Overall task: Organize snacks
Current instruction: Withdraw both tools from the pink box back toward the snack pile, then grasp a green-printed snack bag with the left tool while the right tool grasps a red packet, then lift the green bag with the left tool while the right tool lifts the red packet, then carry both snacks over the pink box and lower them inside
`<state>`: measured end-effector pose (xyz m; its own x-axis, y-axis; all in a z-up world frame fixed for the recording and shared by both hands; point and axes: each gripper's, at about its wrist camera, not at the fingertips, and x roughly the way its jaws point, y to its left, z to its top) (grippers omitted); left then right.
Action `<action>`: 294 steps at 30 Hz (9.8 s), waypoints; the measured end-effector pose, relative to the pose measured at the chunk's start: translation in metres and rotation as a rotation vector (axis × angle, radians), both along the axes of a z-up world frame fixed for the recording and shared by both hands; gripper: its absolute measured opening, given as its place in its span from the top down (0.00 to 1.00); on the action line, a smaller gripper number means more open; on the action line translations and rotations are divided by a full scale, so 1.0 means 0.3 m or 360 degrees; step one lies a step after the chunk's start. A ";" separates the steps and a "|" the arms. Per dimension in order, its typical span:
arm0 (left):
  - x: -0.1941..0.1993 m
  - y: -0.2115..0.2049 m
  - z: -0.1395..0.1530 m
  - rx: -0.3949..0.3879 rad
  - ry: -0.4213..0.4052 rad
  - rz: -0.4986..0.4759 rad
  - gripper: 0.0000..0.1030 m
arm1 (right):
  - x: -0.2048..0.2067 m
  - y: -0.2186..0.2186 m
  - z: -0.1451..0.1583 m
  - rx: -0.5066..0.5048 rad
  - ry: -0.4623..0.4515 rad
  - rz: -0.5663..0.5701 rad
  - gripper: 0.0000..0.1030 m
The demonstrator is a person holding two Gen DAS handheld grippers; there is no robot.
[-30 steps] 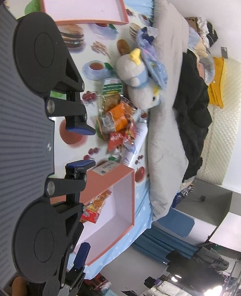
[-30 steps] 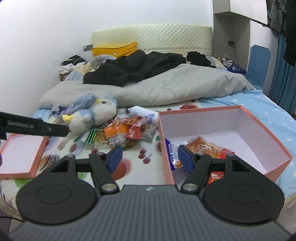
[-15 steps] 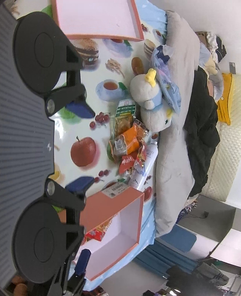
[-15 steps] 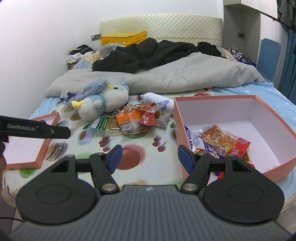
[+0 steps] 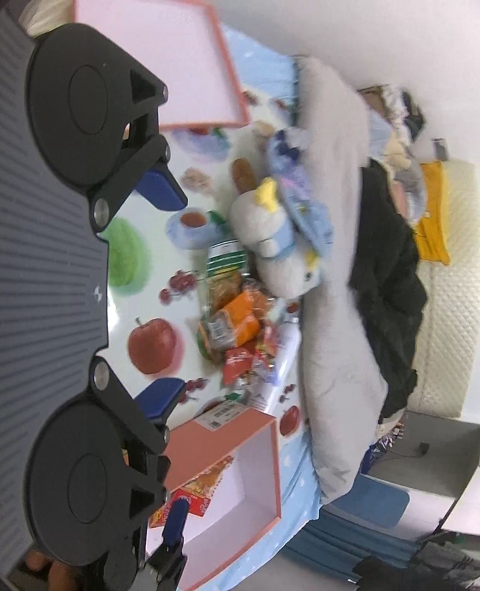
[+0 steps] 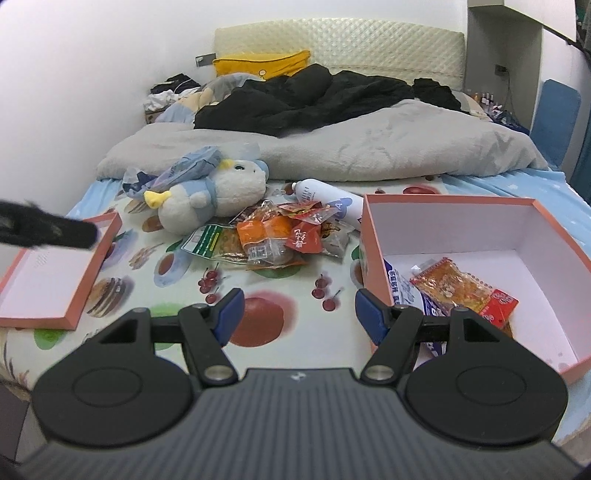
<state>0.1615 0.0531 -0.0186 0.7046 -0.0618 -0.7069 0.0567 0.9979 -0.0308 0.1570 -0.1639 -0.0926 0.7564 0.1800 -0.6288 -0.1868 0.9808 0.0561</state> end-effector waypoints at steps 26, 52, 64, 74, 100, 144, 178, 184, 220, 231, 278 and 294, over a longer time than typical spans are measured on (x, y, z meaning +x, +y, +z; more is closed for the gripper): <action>0.374 -0.058 -0.024 -0.0232 0.0571 -0.0071 0.00 | 0.391 0.099 -0.226 0.0035 0.0106 0.0003 0.34; 0.740 0.003 -0.347 -0.0270 0.0702 -0.0056 0.00 | 0.652 0.108 -0.387 0.0089 0.0158 -0.0082 0.33; 0.866 0.134 -0.566 -0.0258 0.0618 -0.0058 0.00 | 0.761 0.116 -0.436 0.0070 0.0134 -0.0087 0.31; 0.901 0.166 -0.695 -0.0184 0.0545 -0.0066 0.02 | 0.790 0.180 -0.470 -0.0166 0.0048 -0.0060 0.34; 0.704 0.137 -0.589 -0.0329 0.0349 -0.0063 0.97 | 0.609 0.176 -0.365 -0.0165 0.0108 -0.0058 0.55; -0.142 0.163 -0.528 -0.0684 0.0484 0.0329 0.97 | -0.142 0.261 -0.393 -0.0086 0.0319 0.0366 0.55; -0.024 0.053 -0.671 -0.0300 0.0516 0.0122 0.41 | -0.154 0.244 -0.428 -0.0144 0.0393 0.0339 0.55; -0.018 0.032 -0.679 -0.0257 0.0511 0.0092 0.41 | -0.165 0.214 -0.418 -0.0149 0.0380 0.0270 0.55; -0.039 -0.054 -0.438 -0.0479 0.0331 -0.0024 0.94 | -0.128 0.036 -0.203 -0.0042 0.0239 0.0005 0.55; 0.026 -0.115 -0.260 -0.0483 0.0194 -0.0095 0.94 | -0.084 0.002 -0.047 -0.0035 0.0100 -0.0008 0.55; 0.443 -0.892 -0.264 -0.0399 0.0168 -0.0512 0.94 | 0.145 -0.677 -0.125 0.0007 -0.0018 -0.0512 0.55; 0.484 -0.902 -0.361 -0.0358 0.0247 -0.0501 0.46 | 0.155 -0.708 -0.177 0.0048 0.0023 -0.0546 0.40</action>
<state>0.3067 -0.2177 -0.1270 0.5127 -0.4225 -0.7475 0.3357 0.8999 -0.2784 0.2037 -0.3763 -0.1457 0.7674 -0.0645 -0.6379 0.1546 0.9842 0.0865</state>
